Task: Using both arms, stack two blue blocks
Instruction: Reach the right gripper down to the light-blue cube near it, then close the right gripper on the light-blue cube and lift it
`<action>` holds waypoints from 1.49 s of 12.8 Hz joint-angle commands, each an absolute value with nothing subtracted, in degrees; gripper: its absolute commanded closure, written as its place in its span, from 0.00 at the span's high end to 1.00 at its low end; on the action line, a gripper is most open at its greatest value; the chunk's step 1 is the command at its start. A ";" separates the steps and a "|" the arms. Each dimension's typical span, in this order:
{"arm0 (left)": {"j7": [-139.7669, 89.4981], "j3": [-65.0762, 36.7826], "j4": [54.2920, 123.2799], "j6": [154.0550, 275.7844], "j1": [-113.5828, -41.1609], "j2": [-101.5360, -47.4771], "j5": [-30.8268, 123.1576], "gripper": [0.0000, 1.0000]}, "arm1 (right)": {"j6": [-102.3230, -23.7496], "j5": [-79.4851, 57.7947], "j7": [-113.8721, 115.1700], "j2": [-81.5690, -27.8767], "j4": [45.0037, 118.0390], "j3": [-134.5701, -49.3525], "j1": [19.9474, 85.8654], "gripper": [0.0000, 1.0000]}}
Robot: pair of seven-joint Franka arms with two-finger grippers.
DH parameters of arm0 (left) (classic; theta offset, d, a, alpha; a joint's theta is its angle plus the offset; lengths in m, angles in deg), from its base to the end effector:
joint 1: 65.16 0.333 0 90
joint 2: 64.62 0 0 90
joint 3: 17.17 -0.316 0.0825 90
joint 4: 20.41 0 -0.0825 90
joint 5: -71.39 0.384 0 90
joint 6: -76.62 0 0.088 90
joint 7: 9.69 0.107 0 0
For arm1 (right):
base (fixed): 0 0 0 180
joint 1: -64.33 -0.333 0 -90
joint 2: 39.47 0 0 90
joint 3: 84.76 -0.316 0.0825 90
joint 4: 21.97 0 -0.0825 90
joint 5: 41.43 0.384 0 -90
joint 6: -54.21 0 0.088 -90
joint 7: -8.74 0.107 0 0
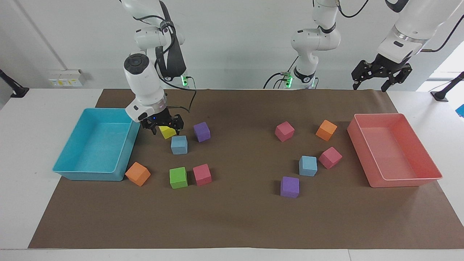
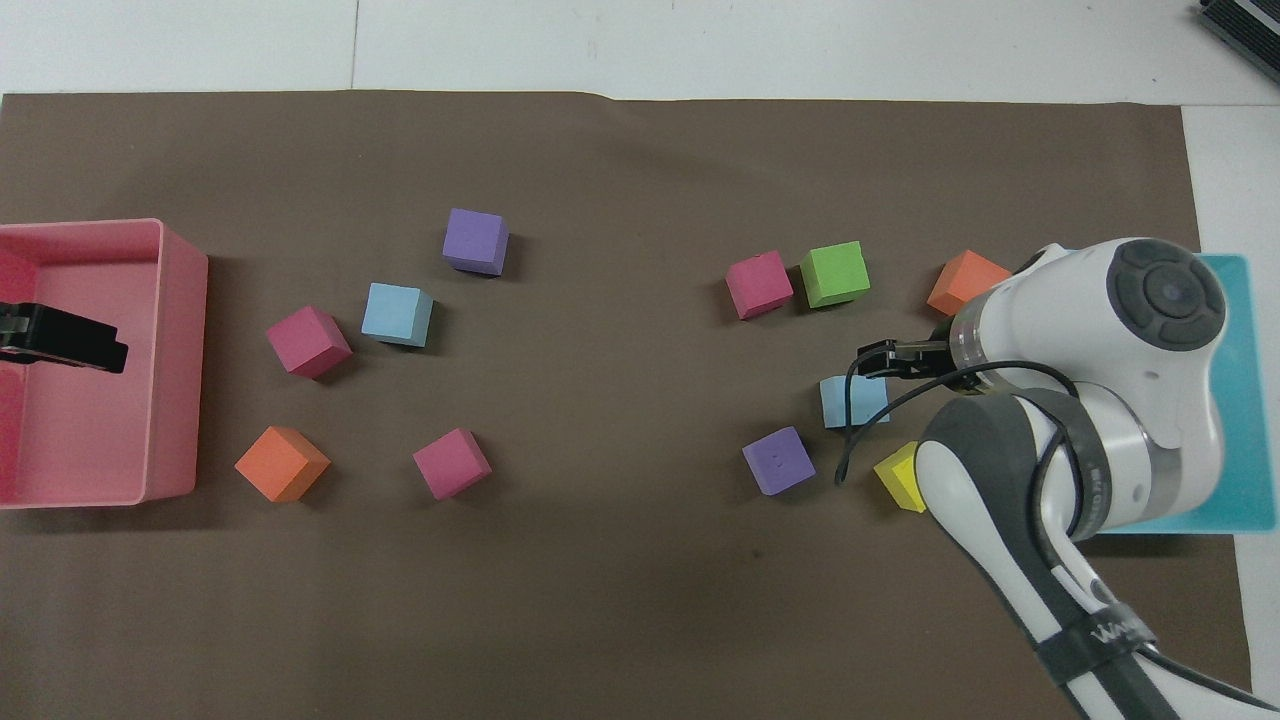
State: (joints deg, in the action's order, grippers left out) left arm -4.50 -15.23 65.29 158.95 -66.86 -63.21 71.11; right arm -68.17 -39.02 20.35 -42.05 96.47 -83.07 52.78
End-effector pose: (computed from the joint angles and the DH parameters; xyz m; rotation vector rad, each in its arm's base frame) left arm 0.5318 -0.0347 0.6613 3.1273 -0.2423 -0.0536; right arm 0.5502 0.0976 0.4129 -3.1021 0.0816 -0.0263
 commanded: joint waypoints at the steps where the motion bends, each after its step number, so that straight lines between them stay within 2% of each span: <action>1: -4.15 -14.54 64.58 158.45 -65.77 -63.04 71.48 1.00 | -72.87 -37.30 20.43 -42.63 99.93 -83.18 53.08 1.00; 7: -4.15 -14.45 64.58 158.36 -66.30 -63.04 71.48 1.00 | -80.69 -37.22 19.81 -45.70 102.57 -83.27 51.24 1.00; 19: -4.15 -14.45 64.58 158.36 -65.95 -63.04 71.39 1.00 | -86.50 -35.28 16.29 -48.52 107.58 -83.27 51.15 1.00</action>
